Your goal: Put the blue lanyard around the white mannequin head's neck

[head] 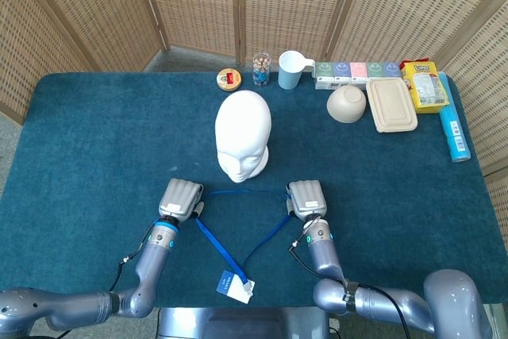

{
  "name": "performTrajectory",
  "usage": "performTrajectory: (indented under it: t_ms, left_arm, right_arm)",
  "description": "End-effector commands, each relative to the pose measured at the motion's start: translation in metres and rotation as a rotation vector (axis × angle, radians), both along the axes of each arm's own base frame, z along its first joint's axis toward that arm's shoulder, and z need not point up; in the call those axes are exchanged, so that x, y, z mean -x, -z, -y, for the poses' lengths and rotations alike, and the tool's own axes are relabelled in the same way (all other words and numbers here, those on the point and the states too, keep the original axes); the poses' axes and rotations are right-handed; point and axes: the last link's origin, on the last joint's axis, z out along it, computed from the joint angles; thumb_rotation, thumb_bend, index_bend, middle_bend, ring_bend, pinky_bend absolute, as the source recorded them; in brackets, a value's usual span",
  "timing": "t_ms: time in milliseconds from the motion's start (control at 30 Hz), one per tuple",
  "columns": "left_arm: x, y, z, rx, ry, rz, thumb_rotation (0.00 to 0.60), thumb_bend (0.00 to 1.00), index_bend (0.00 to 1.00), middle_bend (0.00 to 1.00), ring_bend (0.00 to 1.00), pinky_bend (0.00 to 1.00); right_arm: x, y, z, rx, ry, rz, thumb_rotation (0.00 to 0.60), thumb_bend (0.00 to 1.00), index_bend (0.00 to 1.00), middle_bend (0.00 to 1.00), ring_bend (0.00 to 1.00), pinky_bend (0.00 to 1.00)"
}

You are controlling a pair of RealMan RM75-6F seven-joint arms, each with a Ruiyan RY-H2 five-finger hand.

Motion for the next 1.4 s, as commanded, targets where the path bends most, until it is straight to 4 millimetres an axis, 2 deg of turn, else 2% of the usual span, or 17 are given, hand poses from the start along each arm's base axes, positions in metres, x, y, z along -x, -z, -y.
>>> performTrajectory:
  t_ms: [33,500,867,1100,1400]
  left_arm:
    - [0.0,0.0,0.0,-0.002,-0.002,0.0,0.45,0.43,0.64,1.0,1.0,1.0]
    - [0.01,-0.003,-0.001,-0.009,-0.02,-0.008,0.463,0.44,0.67,1.0,1.0,1.0]
    - [0.011,-0.019,-0.002,-0.042,-0.002,0.048,0.464,0.44,0.67,1.0,1.0,1.0]
    - [0.008,-0.04,-0.002,-0.08,0.026,0.122,0.464,0.44,0.67,1.0,1.0,1.0]
    - [-0.005,-0.083,0.004,-0.138,0.097,0.253,0.466,0.44,0.68,1.0,1.0,1.0]
  right_arm:
    - [0.0,0.0,0.0,0.001,0.0,0.001,0.54,0.59,0.6,1.0,1.0,1.0]
    - [-0.003,0.001,-0.002,-0.004,0.005,0.022,0.542,0.59,0.6,1.0,1.0,1.0]
    - [-0.005,-0.008,-0.003,0.026,0.002,0.08,0.549,0.59,0.62,1.0,1.0,1.0]
    - [-0.017,-0.03,-0.007,0.082,-0.052,0.141,0.552,0.59,0.62,1.0,1.0,1.0]
    - [-0.039,-0.078,-0.018,0.175,-0.153,0.234,0.55,0.59,0.63,1.0,1.0,1.0]
